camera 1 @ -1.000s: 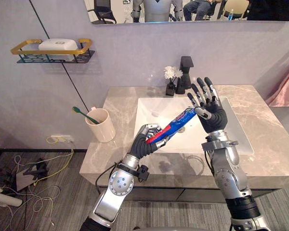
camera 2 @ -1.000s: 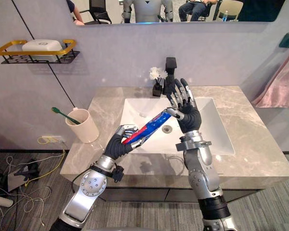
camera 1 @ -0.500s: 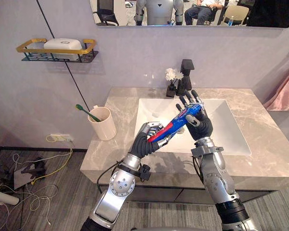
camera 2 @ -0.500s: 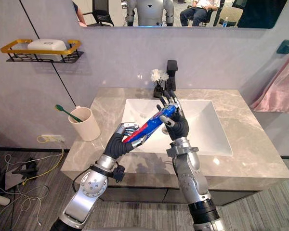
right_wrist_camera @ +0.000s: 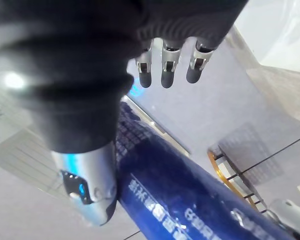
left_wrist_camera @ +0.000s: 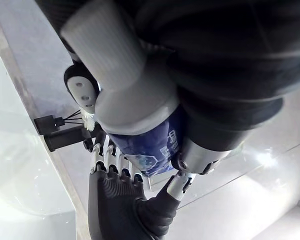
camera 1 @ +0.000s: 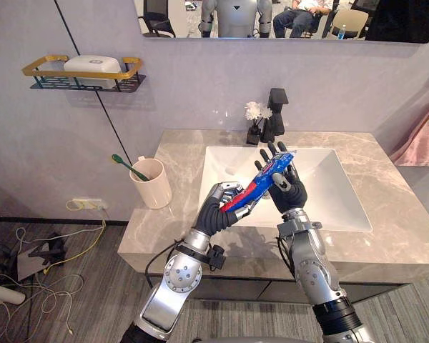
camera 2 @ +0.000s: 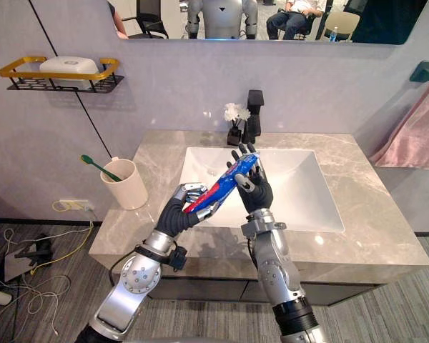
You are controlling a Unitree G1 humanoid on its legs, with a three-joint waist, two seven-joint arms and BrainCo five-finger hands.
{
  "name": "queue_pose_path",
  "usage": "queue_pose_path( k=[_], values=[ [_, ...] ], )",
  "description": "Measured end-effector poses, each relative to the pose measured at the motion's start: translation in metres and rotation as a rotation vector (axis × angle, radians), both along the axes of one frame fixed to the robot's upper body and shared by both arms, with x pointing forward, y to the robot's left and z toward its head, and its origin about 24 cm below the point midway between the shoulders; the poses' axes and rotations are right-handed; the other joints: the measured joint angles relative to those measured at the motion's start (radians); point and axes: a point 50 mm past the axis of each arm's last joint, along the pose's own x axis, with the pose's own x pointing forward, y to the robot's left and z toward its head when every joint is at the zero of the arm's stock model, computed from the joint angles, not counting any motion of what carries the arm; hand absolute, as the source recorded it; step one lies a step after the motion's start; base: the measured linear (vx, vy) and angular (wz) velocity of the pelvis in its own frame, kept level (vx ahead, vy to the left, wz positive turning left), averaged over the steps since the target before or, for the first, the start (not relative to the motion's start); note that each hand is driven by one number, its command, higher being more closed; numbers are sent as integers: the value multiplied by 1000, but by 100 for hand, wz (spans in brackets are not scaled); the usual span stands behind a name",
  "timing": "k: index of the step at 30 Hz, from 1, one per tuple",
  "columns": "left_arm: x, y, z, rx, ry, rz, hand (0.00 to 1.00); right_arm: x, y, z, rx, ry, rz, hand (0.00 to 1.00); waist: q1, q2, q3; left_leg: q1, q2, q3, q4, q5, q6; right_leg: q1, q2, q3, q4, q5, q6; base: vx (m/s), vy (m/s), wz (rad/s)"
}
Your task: Organize washtable
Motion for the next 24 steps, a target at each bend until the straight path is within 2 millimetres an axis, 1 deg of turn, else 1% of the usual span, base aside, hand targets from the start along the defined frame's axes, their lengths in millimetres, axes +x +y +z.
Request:
queue_pose_path(
  k=[5, 11, 15, 24],
  values=[
    [1, 0, -5, -1, 25, 2, 100, -2, 9, -2, 5, 5, 52, 100, 0, -6, -4, 0, 0, 0, 0, 3, 1, 0, 0, 0, 1, 1, -1, 0, 0, 0],
    [1, 1, -8, -4, 36, 22, 100, -3, 13, -3, 29, 15, 75, 100, 0, -13, -9, 0, 0, 0, -1, 6, 1, -7, 0, 0, 2, 1, -1, 0, 0, 0],
    [2, 2, -8, -7, 38, 26, 100, -5, 19, -3, 27, 11, 104, 100, 1, -13, -9, 0, 0, 0, -1, 8, 1, -8, 0, 0, 2, 2, -1, 0, 0, 0],
    [0, 1, -12, -26, 65, 34, 100, -6, 22, -3, 32, 3, 120, 100, -1, -12, -11, 0, 1, 2, -1, 8, 1, -8, 1, 3, 1, 5, -1, 0, 0, 0]
  ],
)
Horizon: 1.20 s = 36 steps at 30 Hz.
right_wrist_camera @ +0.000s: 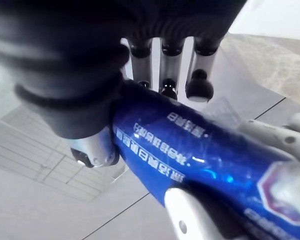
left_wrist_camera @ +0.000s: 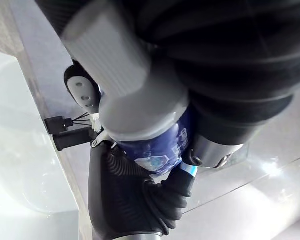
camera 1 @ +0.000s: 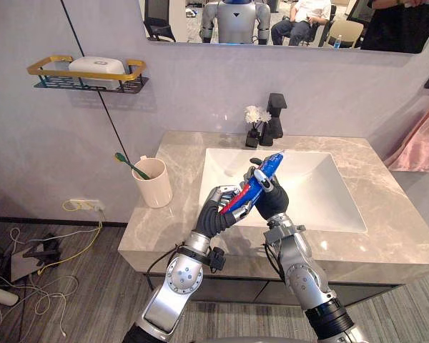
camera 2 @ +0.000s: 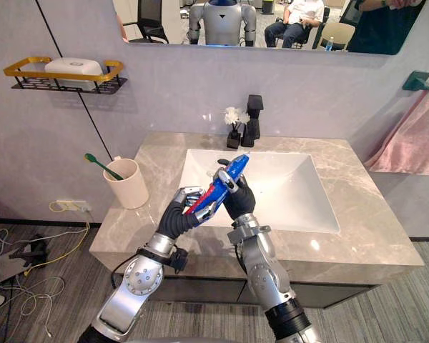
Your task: Organize washtable
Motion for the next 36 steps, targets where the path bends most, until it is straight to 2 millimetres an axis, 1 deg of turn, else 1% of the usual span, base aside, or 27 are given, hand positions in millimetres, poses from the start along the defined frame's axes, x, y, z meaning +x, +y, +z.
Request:
queue_pose_path(
  k=[4, 5, 11, 13, 14, 16, 19, 21, 22, 23, 25, 26, 27, 28, 29, 30, 31, 32, 33, 34, 36],
  values=[
    [1, 2, 0, 0, 1, 11, 100, 0, 2, 0, 7, 2, 3, 100, -6, 4, -7, 0, 0, 1, 0, 0, 0, 0, 0, 1, 0, 0, 0, 0, 0, 0],
    [1, 4, 0, -1, 1, 16, 0, 0, 2, 0, 5, 3, 4, 100, -7, 5, -10, 0, 0, 1, 0, 0, 0, 0, 0, 1, 0, 0, 0, 0, 0, 0],
    [0, 8, -4, -1, 20, 38, 0, 1, 1, 1, -2, 5, -2, 100, -9, 6, -17, 0, 1, 3, -1, 0, 0, -1, 1, 3, -1, 2, 0, 0, 0, 0],
    [0, 10, -4, -17, 24, 55, 0, 2, -4, 1, -9, 5, -26, 100, -7, 6, -17, 0, 1, 3, -1, 0, 0, 0, 1, 3, -2, 2, 1, 0, 0, 0],
    [1, 14, 0, -26, 8, 76, 0, 4, -11, 2, -15, 1, -56, 100, -5, 6, -17, 0, 1, 3, -1, 0, 0, 0, 1, 3, -2, 3, 1, 0, 0, 0],
    [0, 27, 9, -42, -36, 132, 0, 6, -21, 6, -16, -15, -96, 100, -3, 6, -17, 0, 1, 3, -1, 0, 0, 4, 1, 3, -2, 3, 1, 0, 0, 0],
    [-6, 52, 28, -67, -132, 247, 0, 6, -39, 24, -1, -89, -171, 100, -4, 6, -17, 1, 1, 3, 0, 0, 0, 9, 1, 3, -6, 6, 1, 0, 0, 0],
    [-10, 64, 36, -62, -174, 304, 0, 5, -47, 33, 3, -130, -200, 100, -3, 7, -17, 3, 0, 2, 0, -1, 0, 12, 1, 2, -8, 6, 2, 0, 0, 0],
    [-14, 76, 42, -65, -210, 360, 0, 3, -53, 39, 7, -159, -224, 100, 0, 7, -17, 5, 0, 2, 0, -1, 0, 16, 1, 2, -9, 7, 2, 0, 0, 0],
    [-16, 80, 44, -64, -224, 385, 0, 3, -55, 41, 7, -167, -233, 100, 3, 8, -16, 6, 0, 2, -1, -1, 0, 17, 1, 2, -9, 7, 2, 0, 0, 0],
    [-24, 98, 51, -49, -275, 490, 0, 2, -62, 45, 13, -188, -267, 100, 12, 11, -14, 7, 0, 2, -4, -1, 0, 18, 1, 1, -9, 7, 2, 0, 0, 0],
    [-26, 103, 53, -45, -284, 515, 0, 2, -64, 45, 13, -189, -275, 100, 14, 13, -13, 8, 0, 2, -5, -1, 0, 19, 0, 1, -9, 7, 2, 0, 0, 0],
    [-32, 114, 54, -47, -295, 586, 0, 2, -67, 45, 6, -192, -291, 100, 17, 17, -10, 8, 0, 1, -6, -2, 0, 19, 0, -1, -9, 7, 2, 0, 0, 0],
    [-35, 119, 54, -50, -298, 623, 0, 2, -69, 45, 2, -193, -300, 100, 19, 19, -9, 7, 0, 1, -6, -2, 0, 19, -1, -2, -9, 7, 2, -14, -1, 4],
    [-41, 130, 54, -57, -298, 698, 0, -1, -74, 45, -8, -195, -322, 100, 24, 23, -6, 7, -1, 0, -6, -2, 0, 21, -1, -3, -10, 7, 2, -17, -3, 3],
    [-47, 141, 51, -75, -287, 764, 0, -6, -79, 44, -17, -195, -345, 100, 35, 25, -5, 7, -1, -1, -6, -2, 0, 22, -1, -5, -11, 7, 2, 0, 0, 0],
    [-50, 147, 49, -83, -279, 798, 0, -7, -81, 43, -21, -193, -354, 100, 39, 25, -4, 7, -1, -1, -6, -2, 0, 22, -1, -5, -12, 7, 2, -4, -8, 3],
    [-56, 158, 45, -106, -261, 863, 0, -8, -85, 42, -26, -187, -373, 100, 43, 26, -3, 7, -1, -3, -6, -2, 0, 24, 0, -7, -15, 7, 2, -1, -11, 7],
    [-61, 169, 38, -120, -233, 921, 0, -9, -90, 41, -32, -185, -397, 100, 44, 28, -1, 8, -1, -7, -6, -2, 0, 29, -1, -12, -16, 7, 2, -1, -12, 10],
    [-64, 174, 34, -130, -213, 946, 0, -9, -92, 41, -34, -185, -406, 100, 44, 29, 0, 8, -2, -10, -6, -2, 0, 31, -1, -15, -17, 7, 2, -4, -11, 13],
    [-69, 192, 12, -186, -114, 1021, 0, -10, -99, 42, -38, -187, -442, 100, 46, 30, 1, 7, -2, -16, -6, -1, 0, 34, -1, -22, -17, 6, 2, -10, -11, 10]
  ],
)
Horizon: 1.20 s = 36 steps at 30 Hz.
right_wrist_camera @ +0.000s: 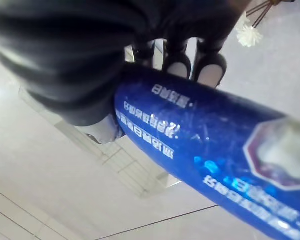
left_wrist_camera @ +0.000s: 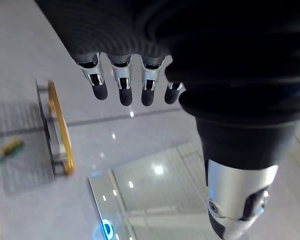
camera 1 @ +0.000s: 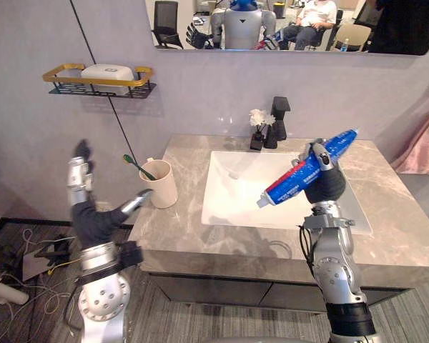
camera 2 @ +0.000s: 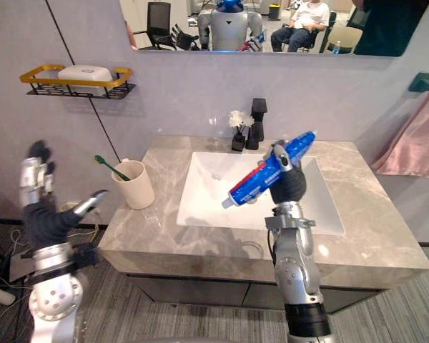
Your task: Organize washtable
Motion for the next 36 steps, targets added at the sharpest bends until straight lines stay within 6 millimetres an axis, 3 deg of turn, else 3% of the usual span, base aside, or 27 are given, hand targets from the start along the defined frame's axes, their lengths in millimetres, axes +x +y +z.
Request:
queue_pose_path(
  k=[4, 8, 11, 18, 21, 26, 32, 36],
  values=[
    [-9, 18, -52, -226, 142, 62, 0, -1, -7, 0, 8, -2, -37, 100, 3, -5, 5, -6, 0, -8, 0, 0, 0, -1, 0, -9, 0, -1, 0, -17, -12, 6],
    [-13, 18, -82, -306, 256, 49, 0, -1, -7, 0, 8, -2, -38, 100, 5, -12, 17, -7, 0, -11, 0, 0, 0, -2, -1, -11, 0, -2, 2, 0, 0, 0],
    [-23, 16, -120, -400, 413, 58, 0, -1, -7, 0, 7, 0, -42, 100, 4, -10, 24, -10, -2, -13, 0, 0, 0, -3, -2, -13, 0, -4, 3, 0, 0, 0],
    [-60, -11, -199, -616, 783, 31, 0, -1, -4, 2, -5, -4, -53, 100, 2, -15, 27, -18, -1, -26, 0, -1, -1, -5, -3, -27, 0, -10, 2, 4, -8, 5],
    [-73, -29, -221, -675, 916, -22, 0, 0, -3, 3, -24, -8, -57, 100, 2, -21, 34, -18, -1, -26, 0, -1, -1, -5, -4, -27, 0, -10, 2, -10, -4, 0],
    [-84, -46, -236, -711, 1041, -109, 0, 1, 5, 4, -51, -11, -21, 100, 2, -28, 42, -18, 0, -27, 0, -1, -1, -5, -4, -27, 1, -10, 2, -14, -4, 0],
    [-73, -55, -240, -647, 1105, -233, 0, 4, 12, 9, -94, -29, -9, 100, 14, -24, 46, -23, 1, -35, 1, -1, -1, -5, -4, -33, 1, -11, 1, -14, -8, 3],
    [-66, -58, -241, -610, 1126, -280, 0, 15, 21, 23, -177, -73, -4, 100, 27, -23, 52, -26, 1, -41, 1, 0, -1, -5, -4, -38, 1, -11, 0, -9, -9, 3]
  ],
)
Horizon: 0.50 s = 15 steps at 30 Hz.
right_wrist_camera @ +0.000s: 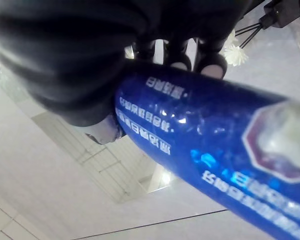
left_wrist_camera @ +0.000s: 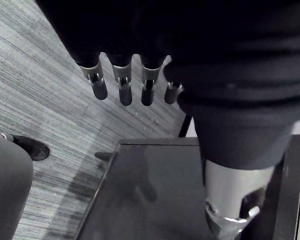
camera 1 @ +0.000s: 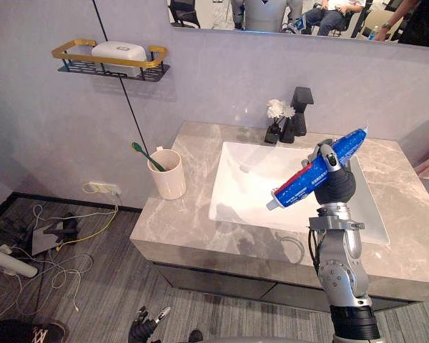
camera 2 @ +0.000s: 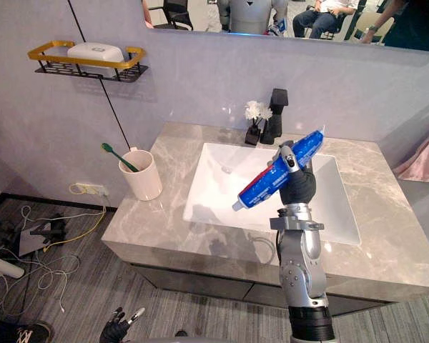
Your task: Organize washtable
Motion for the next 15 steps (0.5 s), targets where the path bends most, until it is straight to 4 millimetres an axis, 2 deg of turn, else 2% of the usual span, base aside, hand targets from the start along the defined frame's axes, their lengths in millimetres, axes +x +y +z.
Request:
queue_pose_path(
  k=[5, 8, 10, 12, 13, 15],
  values=[
    [6, 0, 1, 9, -10, -55, 0, 14, 20, 27, -93, -92, 44, 100, 6, -6, 13, -6, -2, -19, 0, 0, 0, 1, 0, -13, 0, -1, 1, -10, -11, 8],
    [14, -1, 3, 8, -26, -90, 0, 25, 22, 39, -134, -121, 25, 100, 28, -13, 18, -17, -3, -33, 1, 3, -2, 0, 0, -33, 0, -2, 1, -5, -15, 20],
    [16, -2, 3, 13, -29, -112, 0, 38, 37, 54, -186, -150, 43, 100, 31, -15, 19, -25, -4, -52, 5, 11, -4, 2, 1, -50, 0, -2, 1, -2, -19, 24],
    [17, -2, 4, 13, -35, -118, 0, 41, 44, 61, -214, -173, 56, 100, 37, -15, 20, -26, -4, -54, 6, 11, -4, 2, 1, -52, -1, -2, 1, -2, -9, 6],
    [19, -3, 4, 13, -41, -124, 0, 44, 48, 69, -245, -197, 49, 100, 51, -16, 22, -26, -4, -54, 6, 11, -4, 2, 2, -54, -1, -2, 1, 0, 0, 0],
    [20, -4, 5, 17, -47, -146, 0, 50, 53, 84, -289, -240, 29, 100, 61, -19, 25, -31, -4, -62, 5, 14, -5, 2, 2, -58, -1, -2, 0, -25, -15, 10]
  ],
)
